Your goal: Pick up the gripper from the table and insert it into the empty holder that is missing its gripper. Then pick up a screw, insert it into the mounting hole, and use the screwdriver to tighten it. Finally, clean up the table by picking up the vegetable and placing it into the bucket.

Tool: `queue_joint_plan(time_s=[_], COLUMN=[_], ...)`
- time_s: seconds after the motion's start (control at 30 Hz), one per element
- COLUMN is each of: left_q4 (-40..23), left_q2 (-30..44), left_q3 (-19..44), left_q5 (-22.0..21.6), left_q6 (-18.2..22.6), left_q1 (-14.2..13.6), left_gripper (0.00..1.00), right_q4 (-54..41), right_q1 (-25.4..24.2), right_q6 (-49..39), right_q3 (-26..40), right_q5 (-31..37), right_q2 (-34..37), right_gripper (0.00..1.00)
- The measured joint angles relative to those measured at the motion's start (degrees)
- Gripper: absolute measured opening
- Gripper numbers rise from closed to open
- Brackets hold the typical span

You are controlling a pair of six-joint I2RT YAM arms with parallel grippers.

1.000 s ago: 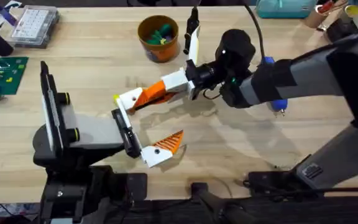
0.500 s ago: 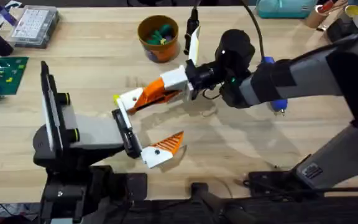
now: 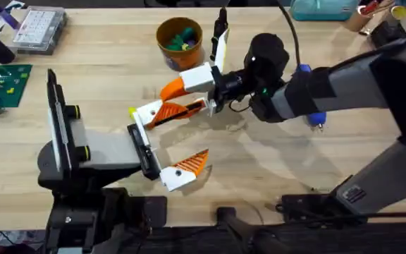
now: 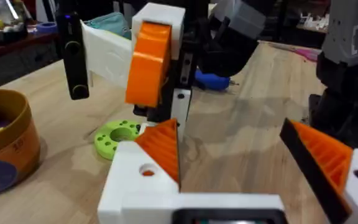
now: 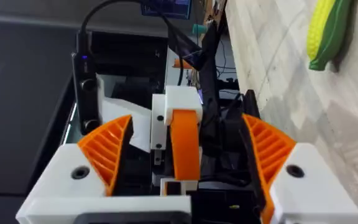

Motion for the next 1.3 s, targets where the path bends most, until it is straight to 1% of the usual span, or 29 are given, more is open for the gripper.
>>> queue_joint_plan(time_s=[0.13, 0.27, 0.4, 0.47, 0.57, 0.7, 0.8, 0.9, 0.97, 1.07, 1.17, 1.27, 1.3], left_q4=[0.00, 0.00, 0.00, 0.00, 0.00, 0.00, -0.02, -0.02, -0.02, -0.02, -0.04, -0.04, -0.04], left_q2=[-0.02, 0.00, 0.00, -0.02, 0.00, -0.01, -0.01, -0.01, -0.02, -0.02, -0.02, -0.01, 0.00], left_q3=[0.00, 0.00, 0.00, 0.00, 0.00, 0.00, 0.00, 0.00, 0.00, 0.00, 0.00, 0.00, 0.00], left_q5=[0.00, 0.00, 0.02, 0.02, 0.02, 0.04, 0.14, 0.21, 0.23, 0.25, 0.37, 0.44, 0.44], left_q6=[0.00, 0.00, 0.00, 0.00, 0.00, 0.00, 0.02, 0.00, 0.00, 0.00, 0.00, 0.02, 0.02], left_q1=[0.00, 0.00, 0.00, 0.00, 0.00, 0.00, 0.00, 0.00, 0.00, 0.00, 0.00, 0.00, 0.00], left_gripper=[0.987, 0.987, 0.987, 0.987, 0.987, 0.986, 0.986, 0.987, 0.987, 0.987, 0.987, 0.987, 0.987], right_q4=[-2.33, -10.43, -17.71, -21.31, -28.11, -46.06, -64.32, -82.74, -95.21, -110.08, -123.12, -130.20, -131.29], right_q1=[-0.50, -3.15, -7.24, -9.67, -13.25, -17.96, -20.23, -21.06, -21.07, -21.05, -20.95, -20.17, -19.54], right_q6=[-0.02, -1.22, -5.32, -7.63, -12.30, -22.10, -31.61, -42.37, -49.63, -59.52, -68.37, -74.50, -76.03], right_q3=[0.09, 0.15, 0.15, 0.22, 0.44, 1.31, 3.02, 7.04, 11.60, 19.49, 27.87, 33.35, 34.52], right_q5=[0.00, -0.04, 0.00, 0.00, 0.05, 2.54, 7.71, 15.37, 21.05, 29.03, 38.26, 46.94, 49.53], right_q2=[0.02, -1.26, -5.91, -9.57, -14.60, -20.77, -24.36, -27.20, -28.49, -29.52, -30.01, -30.52, -30.64], right_gripper=[0.996, 0.996, 0.997, 0.996, 0.996, 0.997, 0.996, 0.997, 0.997, 0.997, 0.998, 0.998, 0.998])
